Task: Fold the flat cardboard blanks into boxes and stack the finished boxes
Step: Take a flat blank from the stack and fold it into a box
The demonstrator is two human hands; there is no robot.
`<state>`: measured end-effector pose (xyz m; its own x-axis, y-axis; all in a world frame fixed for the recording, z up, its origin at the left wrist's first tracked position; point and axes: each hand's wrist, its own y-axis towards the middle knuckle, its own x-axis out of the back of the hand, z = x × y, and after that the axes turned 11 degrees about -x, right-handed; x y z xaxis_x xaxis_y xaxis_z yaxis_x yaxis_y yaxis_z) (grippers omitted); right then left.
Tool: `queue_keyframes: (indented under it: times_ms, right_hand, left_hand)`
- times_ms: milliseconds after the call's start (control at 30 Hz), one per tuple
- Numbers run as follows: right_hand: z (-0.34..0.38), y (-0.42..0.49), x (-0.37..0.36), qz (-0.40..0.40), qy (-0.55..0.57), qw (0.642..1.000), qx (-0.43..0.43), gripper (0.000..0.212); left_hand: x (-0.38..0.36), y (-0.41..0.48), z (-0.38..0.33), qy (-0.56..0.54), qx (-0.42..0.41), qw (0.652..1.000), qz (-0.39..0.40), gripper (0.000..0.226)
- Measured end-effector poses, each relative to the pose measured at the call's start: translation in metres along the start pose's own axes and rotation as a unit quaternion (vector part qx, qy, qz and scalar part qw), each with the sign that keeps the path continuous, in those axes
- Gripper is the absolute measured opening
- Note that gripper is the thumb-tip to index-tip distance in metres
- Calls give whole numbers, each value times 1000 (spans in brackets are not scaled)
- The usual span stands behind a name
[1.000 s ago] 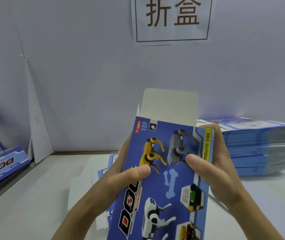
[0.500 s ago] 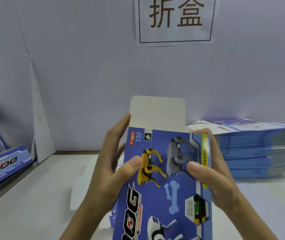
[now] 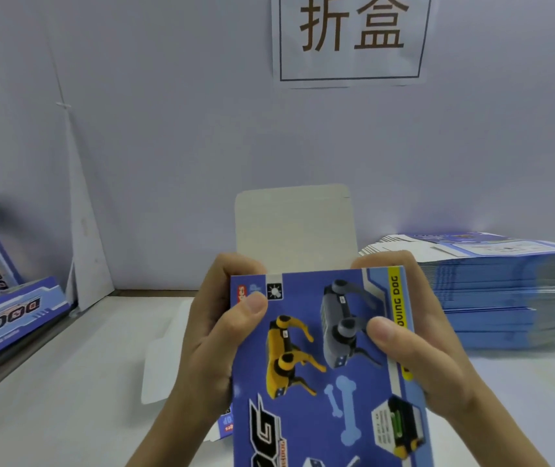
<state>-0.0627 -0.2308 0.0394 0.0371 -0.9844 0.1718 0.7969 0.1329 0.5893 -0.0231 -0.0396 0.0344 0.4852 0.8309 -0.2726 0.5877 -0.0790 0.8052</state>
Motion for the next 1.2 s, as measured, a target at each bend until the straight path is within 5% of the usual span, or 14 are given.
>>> queue_keyframes:
  times_ms: [733,867,967,1067,1200]
  right_hand:
    - [13,2,3,-9,-30,999,30,24]
    - [10,5,-3,-204,-222,942,145,30]
    - [2,9,-13,-306,-213,916,149,41]
    - [-1,8,-18,-240,-181,943,143,38]
    - [4,7,-21,-168,22,980,107,23]
  left_hand:
    - [-2,5,-8,43,-47,997,52,6]
    - [0,16,-19,202,-95,975,1,40]
    - [3,15,-29,296,-56,947,112,80]
    - [-5,4,-16,375,5,909,182,134]
    - [-12,1,9,427,3,895,130,146]
